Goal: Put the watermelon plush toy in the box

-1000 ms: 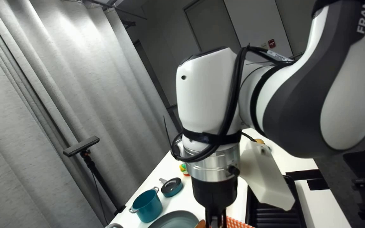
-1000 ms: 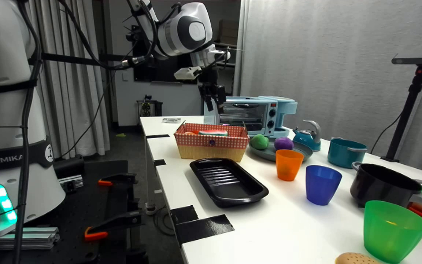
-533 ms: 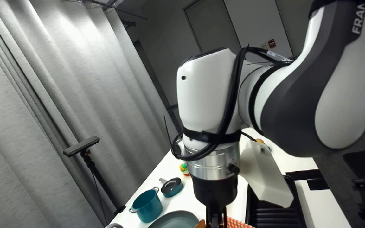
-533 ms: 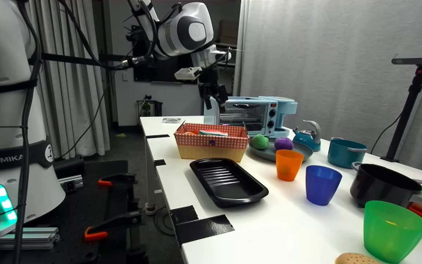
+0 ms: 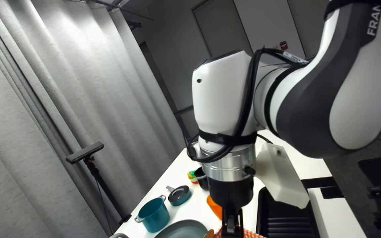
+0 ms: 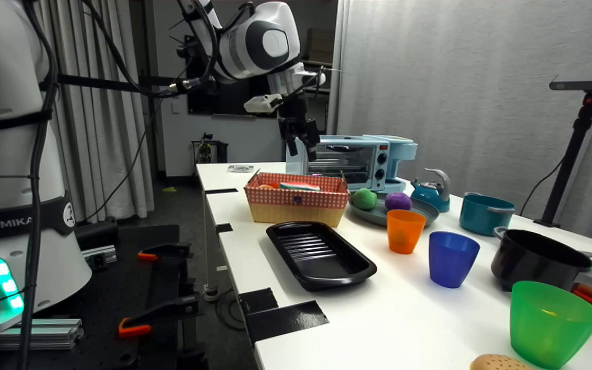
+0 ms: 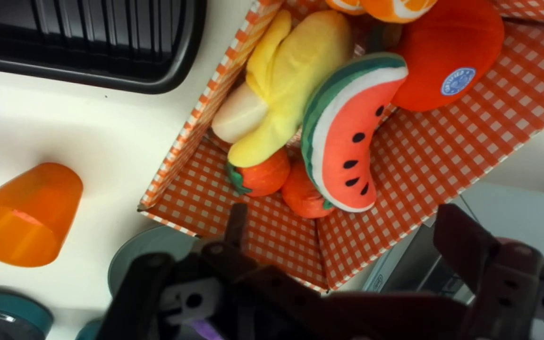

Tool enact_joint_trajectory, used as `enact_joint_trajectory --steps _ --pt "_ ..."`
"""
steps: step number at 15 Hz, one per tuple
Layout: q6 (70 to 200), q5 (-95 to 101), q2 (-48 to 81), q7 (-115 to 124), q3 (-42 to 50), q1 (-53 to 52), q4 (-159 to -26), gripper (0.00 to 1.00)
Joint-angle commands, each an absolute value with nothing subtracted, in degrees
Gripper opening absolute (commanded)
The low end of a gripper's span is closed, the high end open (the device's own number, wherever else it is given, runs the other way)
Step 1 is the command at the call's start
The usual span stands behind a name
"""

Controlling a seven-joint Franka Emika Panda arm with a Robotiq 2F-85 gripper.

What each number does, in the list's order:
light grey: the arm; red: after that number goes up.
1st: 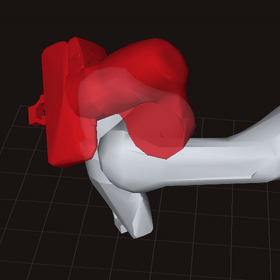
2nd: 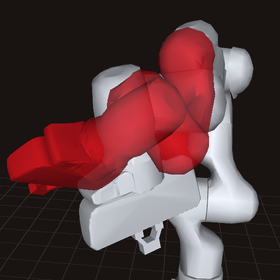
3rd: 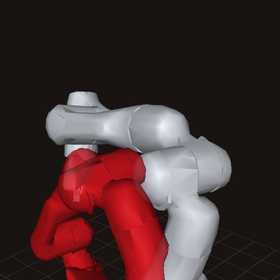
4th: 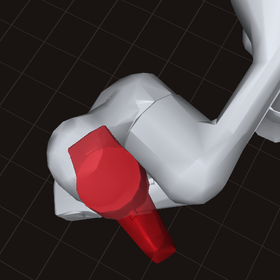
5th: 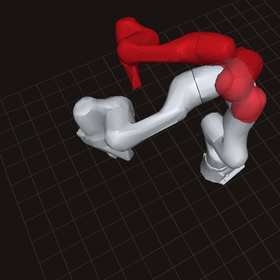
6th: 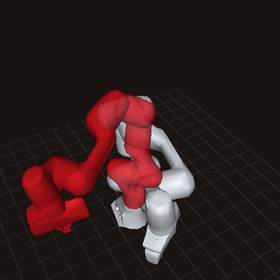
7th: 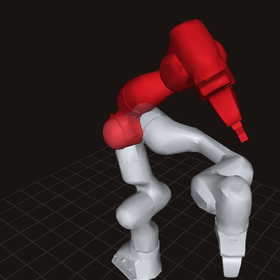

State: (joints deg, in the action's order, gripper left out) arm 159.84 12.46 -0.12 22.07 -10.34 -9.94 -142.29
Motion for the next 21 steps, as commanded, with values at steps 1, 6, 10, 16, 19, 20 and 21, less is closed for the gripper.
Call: enact_joint_trajectory --steps 1,6,10,16,19,20,21 --pt "158.8 10.5 -3.2 21.0 -9.8 -9.5 -144.9 1.0" --pt "157.5 10.7 -4.3 21.2 -9.1 -8.7 -146.3 1.0" --pt "157.1 11.1 -4.6 21.4 -8.6 -7.6 -146.6 1.0" --pt "155.5 11.9 -5.1 22.3 -7.2 -5.6 -146.9 1.0" --pt "154.5 11.8 -5.6 22.6 -6.5 -4.8 -147.1 1.0" --pt "154.2 11.9 -5.8 22.8 -6.4 -4.5 -147.2 1.0" --pt "153.9 11.9 -6.0 22.9 -6.2 -4.3 -147.3 1.0"
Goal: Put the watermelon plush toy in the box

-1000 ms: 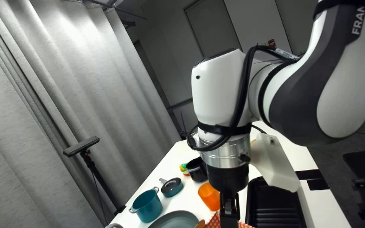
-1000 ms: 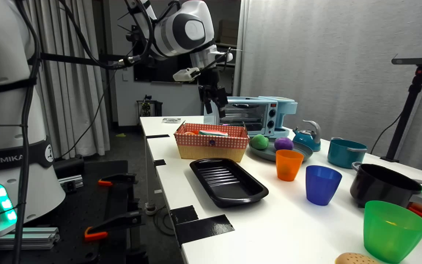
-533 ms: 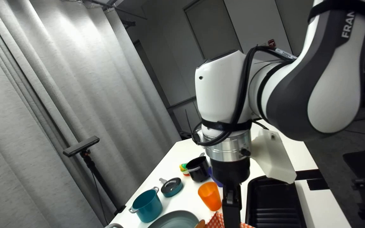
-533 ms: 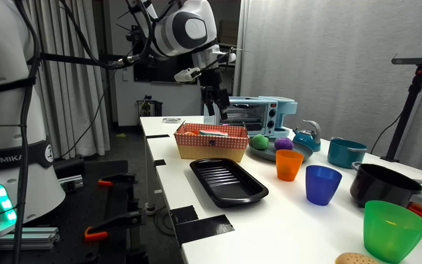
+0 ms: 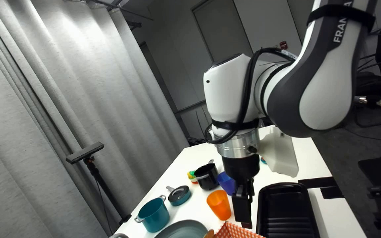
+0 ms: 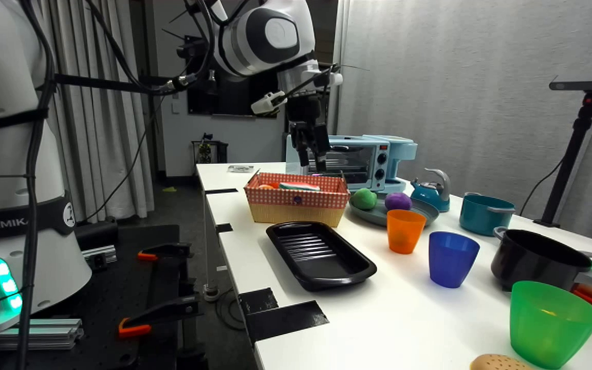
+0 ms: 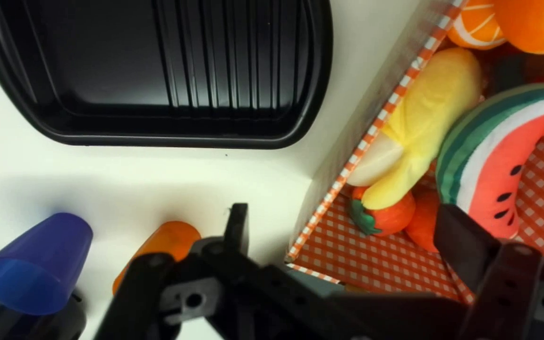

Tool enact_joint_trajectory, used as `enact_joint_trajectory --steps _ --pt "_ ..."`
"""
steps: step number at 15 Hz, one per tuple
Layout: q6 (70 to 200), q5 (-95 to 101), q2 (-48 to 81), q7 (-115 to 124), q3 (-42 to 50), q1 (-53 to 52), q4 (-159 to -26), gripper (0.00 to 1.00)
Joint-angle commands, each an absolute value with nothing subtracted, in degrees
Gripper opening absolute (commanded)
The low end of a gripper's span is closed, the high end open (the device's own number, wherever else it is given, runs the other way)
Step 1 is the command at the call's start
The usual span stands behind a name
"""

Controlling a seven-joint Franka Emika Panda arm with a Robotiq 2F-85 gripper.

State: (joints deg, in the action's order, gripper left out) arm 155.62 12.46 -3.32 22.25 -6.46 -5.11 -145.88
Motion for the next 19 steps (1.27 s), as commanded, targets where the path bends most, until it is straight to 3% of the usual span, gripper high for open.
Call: enact_joint_trajectory --steps 1,19 --pt "153.7 11.8 -6.2 23.0 -6.1 -4.1 -147.4 1.0" --pt "153.2 12.2 -5.5 22.5 -6.5 -3.4 -146.8 1.0"
